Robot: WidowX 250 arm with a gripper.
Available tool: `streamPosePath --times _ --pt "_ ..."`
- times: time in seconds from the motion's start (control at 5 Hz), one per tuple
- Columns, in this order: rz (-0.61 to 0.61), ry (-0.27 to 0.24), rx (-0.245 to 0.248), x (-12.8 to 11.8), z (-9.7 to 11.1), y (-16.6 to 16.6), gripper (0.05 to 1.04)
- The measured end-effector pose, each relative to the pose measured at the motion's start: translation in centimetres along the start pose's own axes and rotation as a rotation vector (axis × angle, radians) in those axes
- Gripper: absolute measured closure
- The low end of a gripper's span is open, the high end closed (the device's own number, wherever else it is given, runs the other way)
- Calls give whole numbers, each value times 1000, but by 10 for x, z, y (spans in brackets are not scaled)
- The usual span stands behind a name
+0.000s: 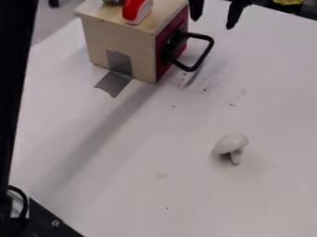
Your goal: Closed the drawer
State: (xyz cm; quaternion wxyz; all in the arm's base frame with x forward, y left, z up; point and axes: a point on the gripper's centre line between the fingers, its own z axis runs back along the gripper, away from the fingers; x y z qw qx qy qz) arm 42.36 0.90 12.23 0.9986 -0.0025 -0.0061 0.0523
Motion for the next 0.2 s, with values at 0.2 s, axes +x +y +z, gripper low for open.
streamPosePath --times 0.2 --pt "-31 -62 -16 -12 23 -1 83"
